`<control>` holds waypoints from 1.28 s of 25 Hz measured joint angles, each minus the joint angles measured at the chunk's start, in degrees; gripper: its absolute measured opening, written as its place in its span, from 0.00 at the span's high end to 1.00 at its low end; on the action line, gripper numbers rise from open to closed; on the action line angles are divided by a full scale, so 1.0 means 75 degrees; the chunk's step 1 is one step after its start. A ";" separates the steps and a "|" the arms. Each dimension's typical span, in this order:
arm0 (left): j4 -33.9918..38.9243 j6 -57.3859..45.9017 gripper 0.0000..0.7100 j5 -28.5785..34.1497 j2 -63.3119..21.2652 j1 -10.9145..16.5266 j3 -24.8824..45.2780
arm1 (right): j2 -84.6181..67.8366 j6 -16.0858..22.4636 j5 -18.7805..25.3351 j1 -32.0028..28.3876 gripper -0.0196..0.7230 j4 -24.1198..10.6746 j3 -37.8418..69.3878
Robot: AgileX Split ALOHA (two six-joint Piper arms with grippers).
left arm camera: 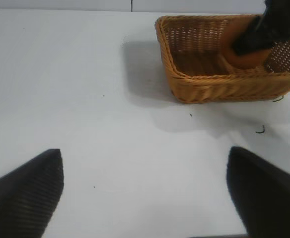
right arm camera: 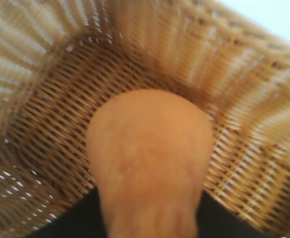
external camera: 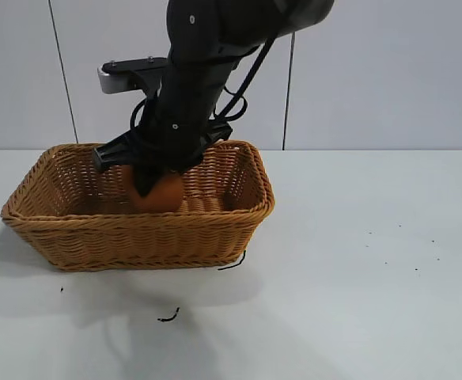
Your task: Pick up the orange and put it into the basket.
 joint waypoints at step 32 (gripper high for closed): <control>0.0000 0.0000 0.10 0.0001 0.0000 0.0000 0.0000 | -0.0107 0.0463 0.4032 -0.5057 0.15 -0.0621 -0.2380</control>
